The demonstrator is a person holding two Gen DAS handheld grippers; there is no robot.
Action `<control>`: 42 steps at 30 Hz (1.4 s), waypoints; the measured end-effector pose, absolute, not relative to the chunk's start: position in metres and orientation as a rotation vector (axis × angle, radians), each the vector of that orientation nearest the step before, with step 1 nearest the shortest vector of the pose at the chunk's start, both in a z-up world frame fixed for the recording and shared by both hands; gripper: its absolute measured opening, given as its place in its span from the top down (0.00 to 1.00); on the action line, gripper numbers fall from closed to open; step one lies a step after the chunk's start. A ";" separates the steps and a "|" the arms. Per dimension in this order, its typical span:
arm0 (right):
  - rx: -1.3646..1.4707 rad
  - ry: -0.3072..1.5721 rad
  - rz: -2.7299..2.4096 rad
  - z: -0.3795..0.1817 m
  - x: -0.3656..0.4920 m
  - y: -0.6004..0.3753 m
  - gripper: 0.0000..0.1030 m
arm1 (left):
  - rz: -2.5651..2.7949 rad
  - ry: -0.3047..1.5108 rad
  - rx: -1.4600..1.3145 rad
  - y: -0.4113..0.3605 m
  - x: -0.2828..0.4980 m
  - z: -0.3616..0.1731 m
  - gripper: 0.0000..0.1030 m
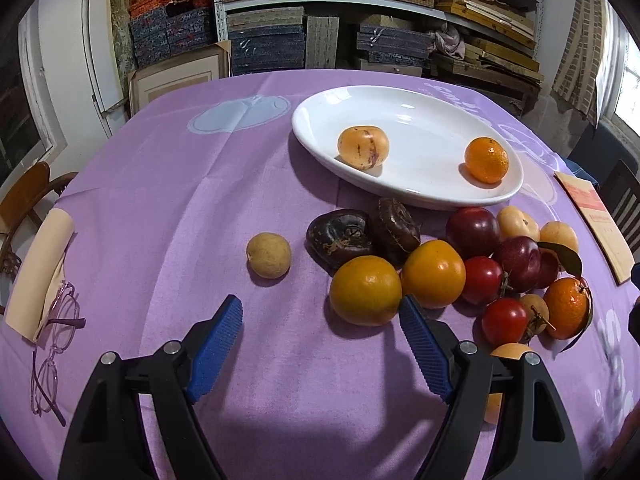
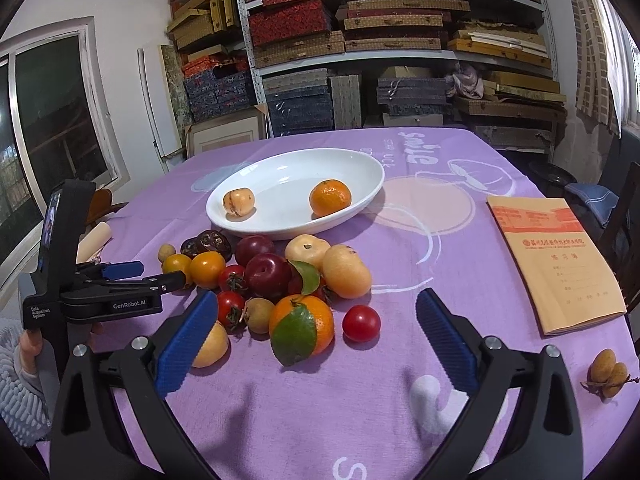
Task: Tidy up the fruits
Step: 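Grasp the round orange persimmon with the left tool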
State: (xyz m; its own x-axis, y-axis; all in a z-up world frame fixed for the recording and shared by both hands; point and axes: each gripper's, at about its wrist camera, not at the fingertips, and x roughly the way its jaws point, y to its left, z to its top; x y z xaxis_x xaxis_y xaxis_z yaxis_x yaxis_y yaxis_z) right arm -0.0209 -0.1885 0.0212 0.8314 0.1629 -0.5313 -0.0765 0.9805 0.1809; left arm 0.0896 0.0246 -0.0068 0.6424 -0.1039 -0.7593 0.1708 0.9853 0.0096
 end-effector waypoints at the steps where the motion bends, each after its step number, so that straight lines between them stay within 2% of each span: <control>1: 0.154 0.578 0.128 0.021 -0.021 -0.188 0.04 | -0.152 0.857 0.082 0.025 0.090 -0.007 0.21; 9: 0.156 0.579 0.125 0.020 -0.021 -0.188 0.04 | -0.164 0.907 0.037 0.028 0.102 -0.016 0.22; 10: 0.157 0.581 0.125 0.020 -0.020 -0.188 0.04 | -0.183 0.913 0.015 0.030 0.102 -0.016 0.24; 11: 0.158 0.581 0.125 0.020 -0.021 -0.188 0.04 | -0.191 0.912 0.000 0.033 0.103 -0.015 0.31; 12: 0.159 0.582 0.126 0.020 -0.021 -0.188 0.04 | -0.200 0.911 -0.008 0.035 0.103 -0.014 0.35; 25: 0.159 0.591 0.129 0.018 -0.019 -0.188 0.04 | -0.230 0.915 -0.003 0.033 0.094 -0.015 0.36; 27: 0.157 0.591 0.128 0.018 -0.019 -0.188 0.04 | -0.248 0.913 -0.013 0.033 0.093 -0.014 0.51; 29: 0.159 0.591 0.129 0.018 -0.018 -0.188 0.04 | -0.254 0.913 -0.015 0.032 0.093 -0.014 0.59; 42: 0.155 0.603 0.134 0.015 -0.016 -0.186 0.04 | -0.244 0.891 -0.010 0.031 0.097 -0.014 0.59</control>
